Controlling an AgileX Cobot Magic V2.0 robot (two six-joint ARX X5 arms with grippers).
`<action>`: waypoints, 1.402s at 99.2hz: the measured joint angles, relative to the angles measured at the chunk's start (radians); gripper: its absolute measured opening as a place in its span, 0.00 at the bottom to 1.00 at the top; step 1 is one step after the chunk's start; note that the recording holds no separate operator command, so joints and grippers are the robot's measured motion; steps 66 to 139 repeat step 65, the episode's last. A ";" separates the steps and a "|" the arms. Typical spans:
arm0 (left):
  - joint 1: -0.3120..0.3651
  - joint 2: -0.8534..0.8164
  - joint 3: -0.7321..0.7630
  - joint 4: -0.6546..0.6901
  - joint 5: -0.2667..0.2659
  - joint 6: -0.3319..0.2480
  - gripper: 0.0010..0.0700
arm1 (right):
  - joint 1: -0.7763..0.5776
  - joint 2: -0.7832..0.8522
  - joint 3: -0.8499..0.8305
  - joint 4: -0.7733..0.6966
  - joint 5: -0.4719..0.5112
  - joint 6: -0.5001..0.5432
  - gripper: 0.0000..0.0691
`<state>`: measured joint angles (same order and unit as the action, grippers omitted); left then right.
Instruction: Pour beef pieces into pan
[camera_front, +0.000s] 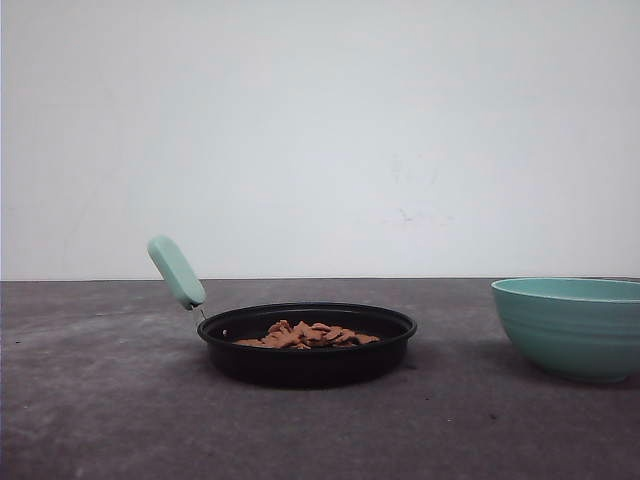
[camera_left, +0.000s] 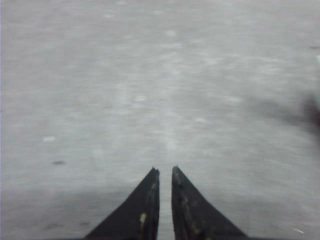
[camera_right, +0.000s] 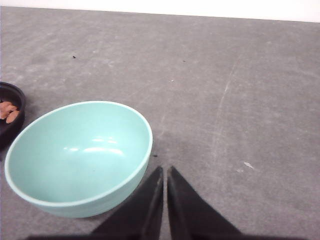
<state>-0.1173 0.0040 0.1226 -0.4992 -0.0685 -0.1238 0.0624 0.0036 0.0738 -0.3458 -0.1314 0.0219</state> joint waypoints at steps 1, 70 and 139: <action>0.000 0.000 0.000 0.000 -0.003 0.000 0.01 | 0.000 0.000 0.000 0.000 0.000 0.000 0.02; 0.001 0.000 0.000 0.002 -0.006 0.000 0.01 | 0.000 0.000 0.000 0.000 0.000 0.000 0.02; 0.001 0.000 0.000 0.002 -0.006 0.000 0.01 | 0.000 0.000 0.000 0.000 0.000 0.000 0.02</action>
